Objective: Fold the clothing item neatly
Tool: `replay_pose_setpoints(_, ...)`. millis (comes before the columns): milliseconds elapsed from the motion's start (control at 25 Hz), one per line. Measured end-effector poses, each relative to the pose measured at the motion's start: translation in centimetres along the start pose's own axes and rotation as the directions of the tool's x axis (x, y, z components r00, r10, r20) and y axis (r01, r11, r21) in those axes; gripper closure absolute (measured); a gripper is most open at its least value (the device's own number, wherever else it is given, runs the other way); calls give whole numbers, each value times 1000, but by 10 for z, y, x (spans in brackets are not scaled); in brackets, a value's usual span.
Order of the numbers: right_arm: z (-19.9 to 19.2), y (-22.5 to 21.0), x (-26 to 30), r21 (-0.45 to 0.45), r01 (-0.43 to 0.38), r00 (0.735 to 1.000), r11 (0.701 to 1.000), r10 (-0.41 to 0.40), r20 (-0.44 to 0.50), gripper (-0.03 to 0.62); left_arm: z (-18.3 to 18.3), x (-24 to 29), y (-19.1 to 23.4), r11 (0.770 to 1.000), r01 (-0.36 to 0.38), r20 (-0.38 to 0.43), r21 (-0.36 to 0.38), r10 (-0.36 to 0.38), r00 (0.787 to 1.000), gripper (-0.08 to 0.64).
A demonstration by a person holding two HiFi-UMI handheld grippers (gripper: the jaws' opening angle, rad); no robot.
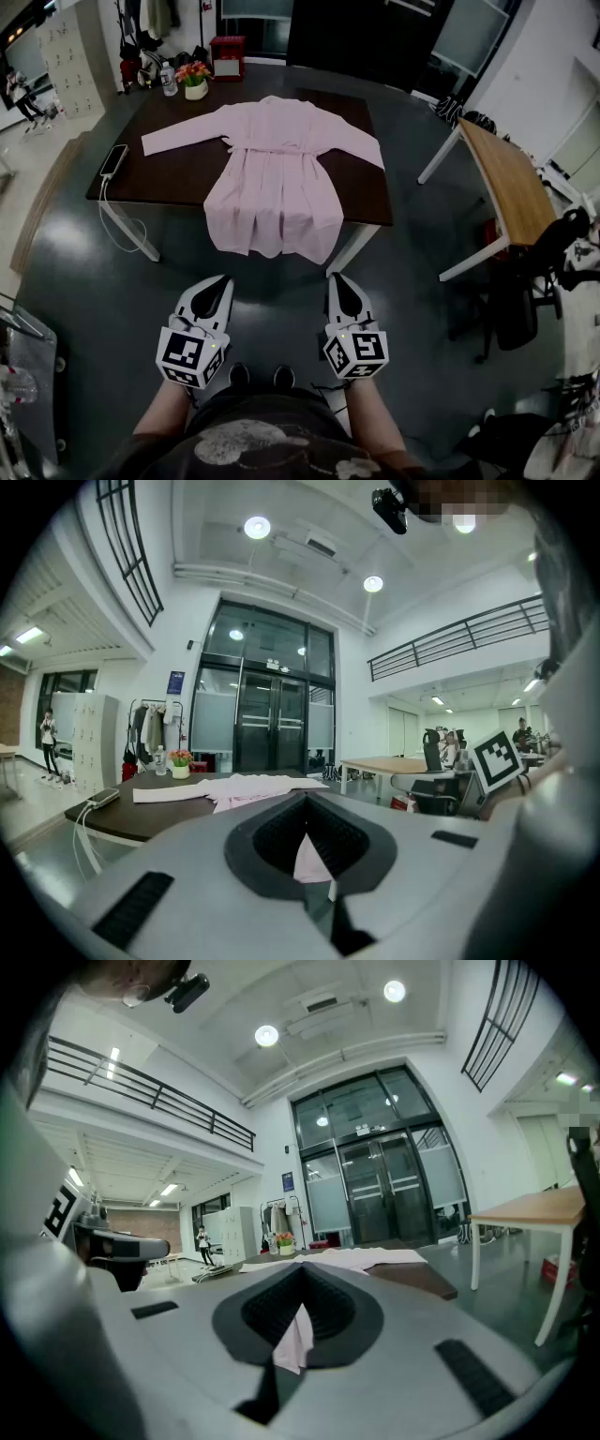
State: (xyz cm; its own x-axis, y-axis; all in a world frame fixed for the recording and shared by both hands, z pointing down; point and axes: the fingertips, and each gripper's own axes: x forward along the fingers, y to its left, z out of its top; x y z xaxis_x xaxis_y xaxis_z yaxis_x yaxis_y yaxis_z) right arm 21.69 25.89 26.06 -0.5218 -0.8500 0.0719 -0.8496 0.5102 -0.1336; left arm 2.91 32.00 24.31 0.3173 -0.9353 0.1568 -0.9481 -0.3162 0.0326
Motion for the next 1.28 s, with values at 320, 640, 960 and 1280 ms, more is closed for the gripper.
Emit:
replay_pose_setpoints(320,3,-11,-10,5,-18,1000,1000,18,5,601,3,7,-3,999,-35,-3,-6,35,999,549)
replay_pose_setpoints(640,-2,-37,-14,-45,-49,999,998,50,12,601,-7,24,-31,999,-52,-16,-17,52,999,549)
replay_pose_setpoints(960,-3,-83,-26,54,-4,998,999,1,59,601,-12,50,-55,998,-42,-23,-50,40,999,550)
replay_pose_setpoints(1280,-5,-151,-1,11,133,989,991,-133,57,601,-24,135,-63,997,42,-54,-71,-45,998,549)
